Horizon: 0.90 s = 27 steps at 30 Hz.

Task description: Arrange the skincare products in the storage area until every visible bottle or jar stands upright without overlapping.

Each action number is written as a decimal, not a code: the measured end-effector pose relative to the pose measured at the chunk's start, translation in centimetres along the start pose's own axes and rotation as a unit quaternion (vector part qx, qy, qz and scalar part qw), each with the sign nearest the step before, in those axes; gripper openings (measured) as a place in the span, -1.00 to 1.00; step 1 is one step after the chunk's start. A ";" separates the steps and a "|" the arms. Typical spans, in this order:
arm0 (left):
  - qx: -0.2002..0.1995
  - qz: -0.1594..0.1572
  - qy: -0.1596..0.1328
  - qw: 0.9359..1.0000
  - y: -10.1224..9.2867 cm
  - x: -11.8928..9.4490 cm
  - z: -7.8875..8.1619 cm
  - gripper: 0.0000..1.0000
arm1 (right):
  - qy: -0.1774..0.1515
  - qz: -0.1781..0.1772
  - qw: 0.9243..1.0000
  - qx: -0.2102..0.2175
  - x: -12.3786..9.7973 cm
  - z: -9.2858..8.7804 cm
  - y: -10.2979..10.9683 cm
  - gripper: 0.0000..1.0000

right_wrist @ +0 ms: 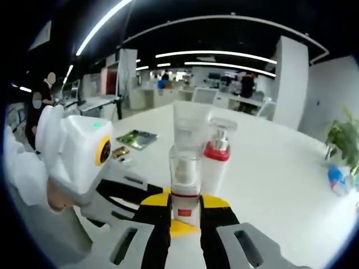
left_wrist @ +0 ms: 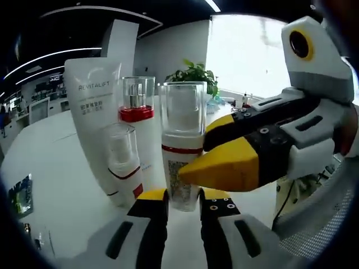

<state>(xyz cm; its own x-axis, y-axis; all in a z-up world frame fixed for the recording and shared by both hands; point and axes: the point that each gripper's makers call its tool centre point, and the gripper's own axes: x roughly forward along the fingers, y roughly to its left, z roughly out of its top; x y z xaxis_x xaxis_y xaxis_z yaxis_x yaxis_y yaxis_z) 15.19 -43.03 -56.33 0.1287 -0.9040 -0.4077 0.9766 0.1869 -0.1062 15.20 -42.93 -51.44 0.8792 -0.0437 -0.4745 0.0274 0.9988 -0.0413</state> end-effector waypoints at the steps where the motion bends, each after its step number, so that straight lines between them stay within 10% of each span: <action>1: 0.001 0.001 0.001 1.000 0.1 0.0 -0.1 -0.62 | 0.001 -0.004 1.000 0.000 0.2 0.0 -0.2 -0.80; 11: -0.025 0.005 0.012 1.000 0.8 0.2 -0.9 -0.98 | -0.003 -0.046 0.999 -0.001 1.9 0.2 -1.6 -0.80; 27: -0.054 -0.075 -0.007 0.996 -3.2 1.3 -0.3 -0.99 | -0.008 -0.066 0.997 0.038 2.0 -0.9 -2.4 -0.80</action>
<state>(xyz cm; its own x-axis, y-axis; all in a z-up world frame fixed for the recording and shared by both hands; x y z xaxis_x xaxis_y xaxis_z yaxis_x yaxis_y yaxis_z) 12.22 -44.70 -56.76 -0.0136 -0.9301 -0.3669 0.9611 0.0890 -0.2613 16.50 -45.43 -53.08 0.8731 -0.1755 -0.4549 0.1791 0.9832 -0.0356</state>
